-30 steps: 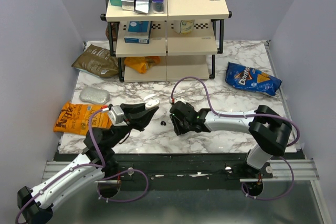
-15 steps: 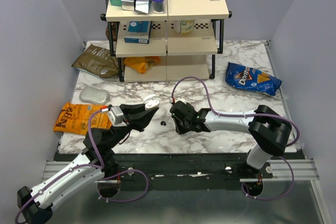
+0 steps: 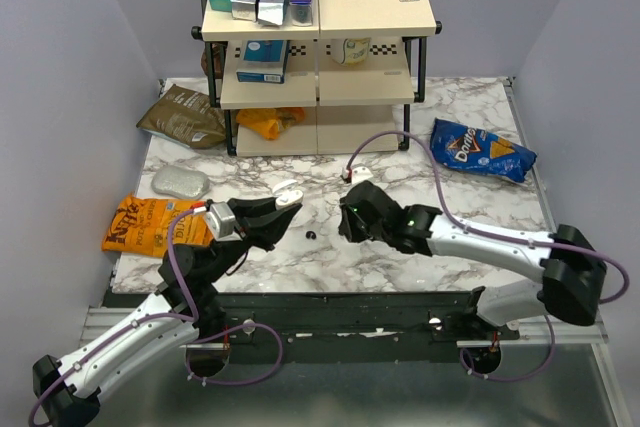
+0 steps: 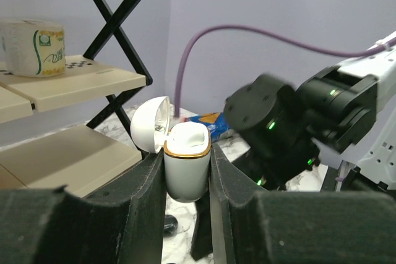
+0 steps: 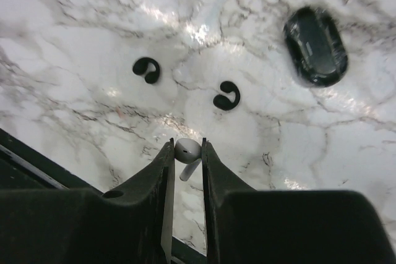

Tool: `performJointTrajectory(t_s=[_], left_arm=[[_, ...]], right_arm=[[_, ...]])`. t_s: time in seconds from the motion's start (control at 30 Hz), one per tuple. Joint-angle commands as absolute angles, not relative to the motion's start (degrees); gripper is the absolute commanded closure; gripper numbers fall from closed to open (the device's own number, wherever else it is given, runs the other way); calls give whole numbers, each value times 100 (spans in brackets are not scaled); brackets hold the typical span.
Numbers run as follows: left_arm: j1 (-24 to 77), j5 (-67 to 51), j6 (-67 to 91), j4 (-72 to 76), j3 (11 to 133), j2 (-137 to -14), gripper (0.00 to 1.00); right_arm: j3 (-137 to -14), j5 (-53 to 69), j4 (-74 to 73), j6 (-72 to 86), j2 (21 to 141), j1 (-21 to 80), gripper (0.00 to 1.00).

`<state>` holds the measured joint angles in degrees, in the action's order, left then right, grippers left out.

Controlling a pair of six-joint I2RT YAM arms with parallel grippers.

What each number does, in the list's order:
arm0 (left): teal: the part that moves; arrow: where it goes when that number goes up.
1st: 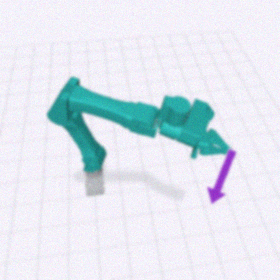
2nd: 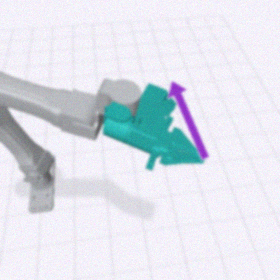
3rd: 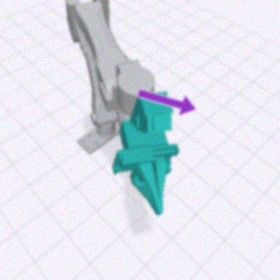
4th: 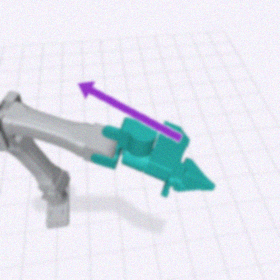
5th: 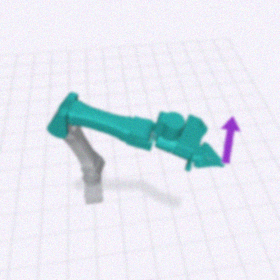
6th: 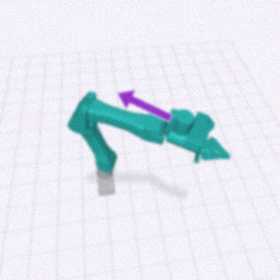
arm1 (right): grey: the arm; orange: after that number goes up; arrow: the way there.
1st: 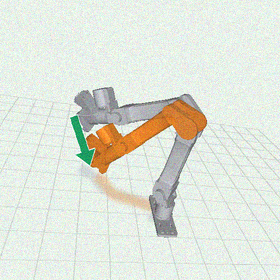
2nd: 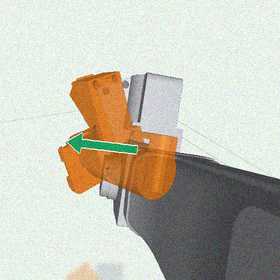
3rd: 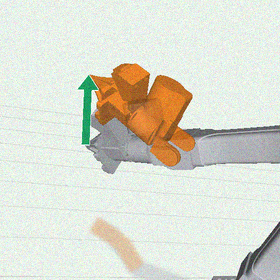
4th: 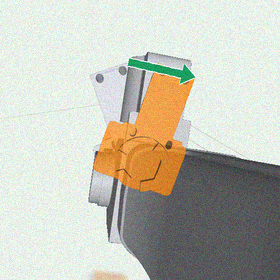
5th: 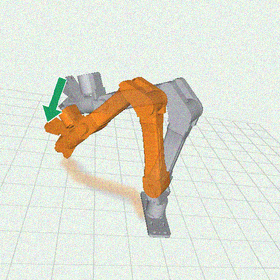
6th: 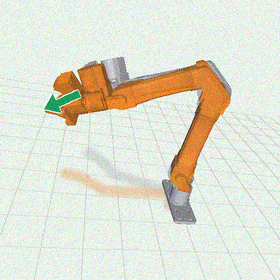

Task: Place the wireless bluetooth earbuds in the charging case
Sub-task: Pick up the earbud from the center of the board.

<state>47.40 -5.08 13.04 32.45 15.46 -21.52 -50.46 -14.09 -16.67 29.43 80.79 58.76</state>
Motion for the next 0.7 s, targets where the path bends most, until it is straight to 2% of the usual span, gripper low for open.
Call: performJointTrajectory(t_s=[0.0, 0.13, 0.37, 0.67], left_arm=[[4781, -387, 1169, 3383, 1696, -2284, 100], [4781, -466, 1020, 3716, 1819, -2627, 100], [4781, -764, 818, 4920, 2197, -3795, 100], [4772, -1370, 747, 6152, 3347, -5685, 100]], right_arm=[[-5395, -2152, -1889, 2489, 7262, 5871, 99], [-5939, -2531, -1942, 1777, 6348, 5871, 99], [-6863, -2531, -1803, 503, 5670, 5871, 99], [-6786, -2119, -854, -368, 5160, 5880, 99]])
